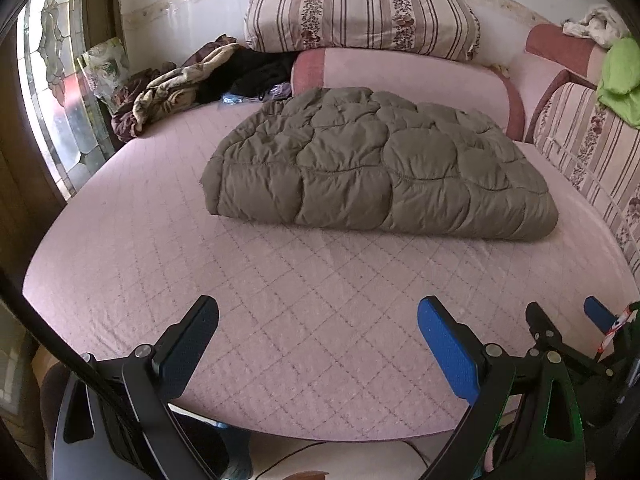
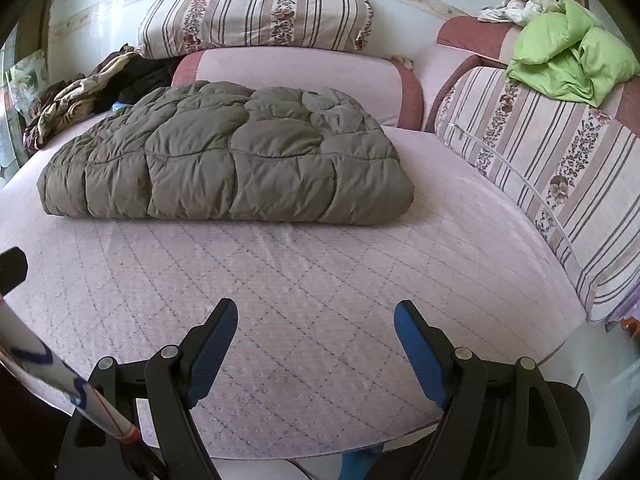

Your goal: Fold large clothes

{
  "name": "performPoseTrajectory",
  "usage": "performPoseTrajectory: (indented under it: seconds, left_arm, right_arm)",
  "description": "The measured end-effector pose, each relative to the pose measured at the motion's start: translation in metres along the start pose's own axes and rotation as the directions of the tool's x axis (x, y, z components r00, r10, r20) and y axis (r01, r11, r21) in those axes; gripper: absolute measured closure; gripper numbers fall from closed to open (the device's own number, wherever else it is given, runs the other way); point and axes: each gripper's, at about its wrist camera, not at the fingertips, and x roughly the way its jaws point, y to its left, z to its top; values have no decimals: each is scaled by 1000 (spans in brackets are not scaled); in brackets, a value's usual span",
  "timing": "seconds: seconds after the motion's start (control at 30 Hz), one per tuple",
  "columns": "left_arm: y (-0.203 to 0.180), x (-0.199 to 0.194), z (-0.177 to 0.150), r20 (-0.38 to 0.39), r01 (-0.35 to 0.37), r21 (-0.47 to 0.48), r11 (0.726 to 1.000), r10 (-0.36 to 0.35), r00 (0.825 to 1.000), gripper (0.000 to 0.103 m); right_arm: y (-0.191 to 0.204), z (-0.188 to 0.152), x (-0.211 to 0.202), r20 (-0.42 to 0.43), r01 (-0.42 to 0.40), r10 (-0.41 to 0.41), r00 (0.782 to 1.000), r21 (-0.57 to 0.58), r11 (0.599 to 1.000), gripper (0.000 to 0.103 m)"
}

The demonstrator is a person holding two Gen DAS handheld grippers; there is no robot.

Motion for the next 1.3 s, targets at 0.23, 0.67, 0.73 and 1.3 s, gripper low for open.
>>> performPoseTrajectory:
  seconds: [0.23,0.67,0.73,1.3]
  left_arm:
    - [4,4,-4,-29,-15,-3,1000,15,999,4]
    - [2,11,-10,-72,21,-3,1000,-21,997,4]
    - [2,11,-11,-75,22,-3,1000,-22,997,4]
    - [0,23,-16,-121,29,-6,1000,-29,992,4]
  right_arm:
    - [6,-2,4,-26,-15,15,1000,-2,1000,19]
    - [9,-4,2,-22,-8,8,1000,-17,1000,19]
    - [10,-5,1,-18,-9,8,1000,-20,1000,19]
    - [11,-4,3,-26,-11,10,1000,-29,1000,18]
